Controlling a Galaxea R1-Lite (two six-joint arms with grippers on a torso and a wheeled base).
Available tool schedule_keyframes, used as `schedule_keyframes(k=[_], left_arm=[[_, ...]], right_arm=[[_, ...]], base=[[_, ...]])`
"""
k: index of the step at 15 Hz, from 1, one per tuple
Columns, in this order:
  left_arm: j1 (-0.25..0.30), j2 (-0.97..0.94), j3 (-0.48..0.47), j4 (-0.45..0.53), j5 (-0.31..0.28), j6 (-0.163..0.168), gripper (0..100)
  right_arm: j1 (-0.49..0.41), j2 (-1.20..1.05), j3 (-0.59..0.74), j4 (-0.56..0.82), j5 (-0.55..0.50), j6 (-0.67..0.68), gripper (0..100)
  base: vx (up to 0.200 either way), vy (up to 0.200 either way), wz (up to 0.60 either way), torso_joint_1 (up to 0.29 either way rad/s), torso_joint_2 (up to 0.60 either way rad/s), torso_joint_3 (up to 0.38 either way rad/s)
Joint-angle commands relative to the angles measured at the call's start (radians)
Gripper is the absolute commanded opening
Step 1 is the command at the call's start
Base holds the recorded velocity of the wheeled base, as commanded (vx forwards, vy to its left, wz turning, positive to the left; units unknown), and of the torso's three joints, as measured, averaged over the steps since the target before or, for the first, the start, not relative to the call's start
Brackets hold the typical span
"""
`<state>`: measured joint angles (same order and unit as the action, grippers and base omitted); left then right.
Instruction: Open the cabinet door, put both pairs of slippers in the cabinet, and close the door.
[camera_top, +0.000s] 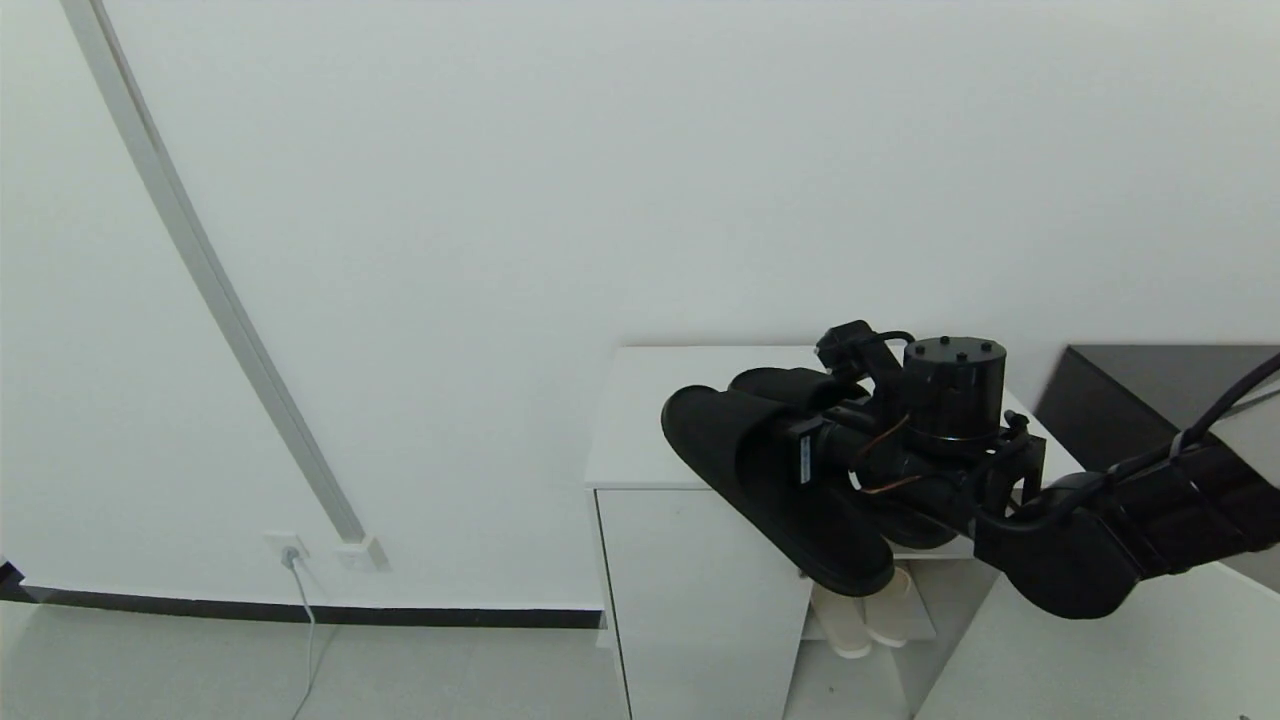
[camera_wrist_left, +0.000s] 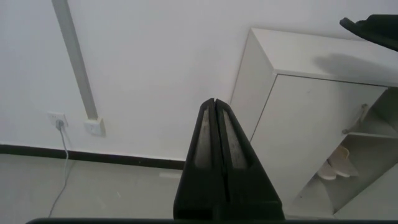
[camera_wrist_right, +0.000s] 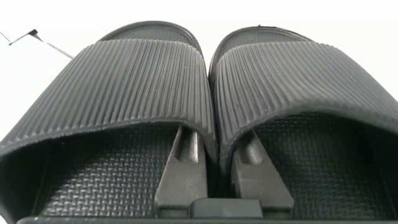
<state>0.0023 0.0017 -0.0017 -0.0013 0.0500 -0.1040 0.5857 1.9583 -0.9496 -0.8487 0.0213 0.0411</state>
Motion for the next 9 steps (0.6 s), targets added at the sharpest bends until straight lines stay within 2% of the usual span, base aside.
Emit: schedule_keyframes(k=[1, 2, 9], left_arm=[[0.001, 0.000, 0.000, 0.000, 0.001, 0.000, 0], [0.001, 0.000, 0.000, 0.000, 0.001, 0.000, 0], [0.001, 0.000, 0.000, 0.000, 0.001, 0.000, 0]], right_arm=[[0.000, 0.002, 0.003, -0.001, 0.000, -0.001, 0], [0.000, 0.007, 0.002, -0.001, -0.001, -0.001, 0], [0.000, 0.022, 0.005, -0.032, -0.001, -0.006, 0]], base=[[-0.200, 0.000, 0.00, 0.002, -0.01, 0.007], [-0.200, 0.000, 0.00, -0.007, 0.00, 0.007], [0.000, 0.000, 0.00, 0.000, 0.00, 0.000]])
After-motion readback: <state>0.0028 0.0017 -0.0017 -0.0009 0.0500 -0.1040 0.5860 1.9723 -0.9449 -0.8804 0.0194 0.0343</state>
